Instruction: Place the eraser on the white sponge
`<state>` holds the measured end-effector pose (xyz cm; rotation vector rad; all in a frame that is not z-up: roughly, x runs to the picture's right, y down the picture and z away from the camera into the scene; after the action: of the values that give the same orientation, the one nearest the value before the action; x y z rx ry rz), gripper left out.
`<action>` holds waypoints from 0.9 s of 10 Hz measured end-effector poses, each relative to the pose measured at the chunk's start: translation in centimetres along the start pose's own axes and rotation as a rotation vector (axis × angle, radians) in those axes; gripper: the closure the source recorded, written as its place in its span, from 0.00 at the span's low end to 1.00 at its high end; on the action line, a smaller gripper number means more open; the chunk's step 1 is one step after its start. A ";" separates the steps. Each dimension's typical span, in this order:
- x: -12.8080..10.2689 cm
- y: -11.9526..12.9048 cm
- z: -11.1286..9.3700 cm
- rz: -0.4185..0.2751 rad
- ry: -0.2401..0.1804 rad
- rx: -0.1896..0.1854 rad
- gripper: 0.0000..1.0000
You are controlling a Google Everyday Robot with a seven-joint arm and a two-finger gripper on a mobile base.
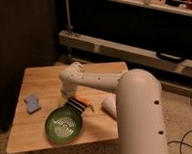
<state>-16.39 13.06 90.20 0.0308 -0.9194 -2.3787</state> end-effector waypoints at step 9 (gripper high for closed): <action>2.1 1.3 -6.4 -0.022 -0.001 -0.052 1.00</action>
<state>-16.05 7.27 86.51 0.0203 -0.8610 -2.4225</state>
